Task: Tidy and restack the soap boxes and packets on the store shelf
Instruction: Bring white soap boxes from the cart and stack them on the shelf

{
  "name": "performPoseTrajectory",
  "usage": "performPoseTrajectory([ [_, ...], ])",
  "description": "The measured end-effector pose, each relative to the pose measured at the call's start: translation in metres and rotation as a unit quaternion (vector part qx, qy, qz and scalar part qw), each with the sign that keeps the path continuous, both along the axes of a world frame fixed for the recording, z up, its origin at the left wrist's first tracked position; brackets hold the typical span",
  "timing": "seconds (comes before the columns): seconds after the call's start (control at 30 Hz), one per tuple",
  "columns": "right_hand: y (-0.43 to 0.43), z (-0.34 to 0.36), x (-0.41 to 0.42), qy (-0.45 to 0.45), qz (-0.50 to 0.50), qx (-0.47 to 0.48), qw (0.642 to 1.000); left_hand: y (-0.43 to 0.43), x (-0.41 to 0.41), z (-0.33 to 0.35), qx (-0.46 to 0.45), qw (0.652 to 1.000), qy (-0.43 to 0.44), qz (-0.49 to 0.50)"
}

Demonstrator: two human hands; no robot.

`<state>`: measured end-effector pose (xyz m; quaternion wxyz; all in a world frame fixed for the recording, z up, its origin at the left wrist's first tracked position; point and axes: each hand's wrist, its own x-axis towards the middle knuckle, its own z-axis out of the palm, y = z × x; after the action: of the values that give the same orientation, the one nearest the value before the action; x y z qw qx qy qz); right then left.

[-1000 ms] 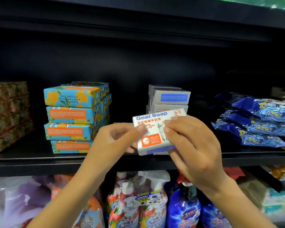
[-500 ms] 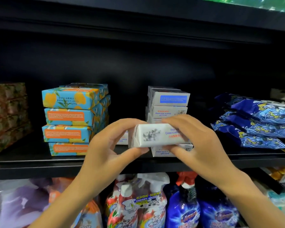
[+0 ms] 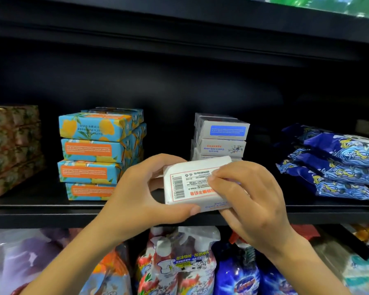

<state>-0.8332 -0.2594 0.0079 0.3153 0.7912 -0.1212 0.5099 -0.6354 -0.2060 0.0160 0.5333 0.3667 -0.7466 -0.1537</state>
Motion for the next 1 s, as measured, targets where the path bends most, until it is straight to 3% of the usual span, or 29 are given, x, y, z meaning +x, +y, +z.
performPoseTrajectory([
  [0.07,0.000,0.003,-0.004,0.029,0.005,0.072,0.997,0.003,0.000,-0.004,-0.046,0.999,-0.015,0.019],
  [0.17,0.007,0.008,-0.011,0.021,0.044,0.236,0.971,-0.003,0.002,-0.005,-0.141,0.977,-0.123,0.106],
  [0.27,0.012,0.015,-0.011,-0.003,0.040,0.354,0.934,-0.014,-0.001,-0.001,-0.108,0.963,-0.191,0.156],
  [0.4,0.009,0.023,-0.009,0.045,-0.009,0.361,0.931,-0.014,0.001,-0.020,-0.295,0.925,-0.206,0.120],
  [0.5,0.010,0.025,-0.006,0.044,-0.007,0.323,0.945,-0.019,0.005,-0.028,-0.340,0.910,-0.210,0.111],
  [0.57,0.012,0.022,-0.002,0.012,0.011,0.282,0.959,-0.018,0.006,-0.025,-0.298,0.935,-0.159,0.110],
  [0.67,0.010,0.010,0.005,-0.019,0.010,0.149,0.989,-0.007,0.006,-0.020,-0.129,0.988,-0.002,0.081],
  [0.8,0.004,-0.002,0.012,-0.033,0.021,0.035,0.999,-0.001,0.008,-0.014,0.054,0.994,0.092,0.037],
  [0.9,0.001,-0.008,0.013,-0.041,0.015,0.038,0.998,0.002,0.007,-0.013,0.054,0.994,0.091,0.009],
  [1.0,0.002,-0.014,0.013,-0.064,0.018,0.111,0.992,0.004,0.009,-0.014,0.019,0.992,0.102,0.065],
])
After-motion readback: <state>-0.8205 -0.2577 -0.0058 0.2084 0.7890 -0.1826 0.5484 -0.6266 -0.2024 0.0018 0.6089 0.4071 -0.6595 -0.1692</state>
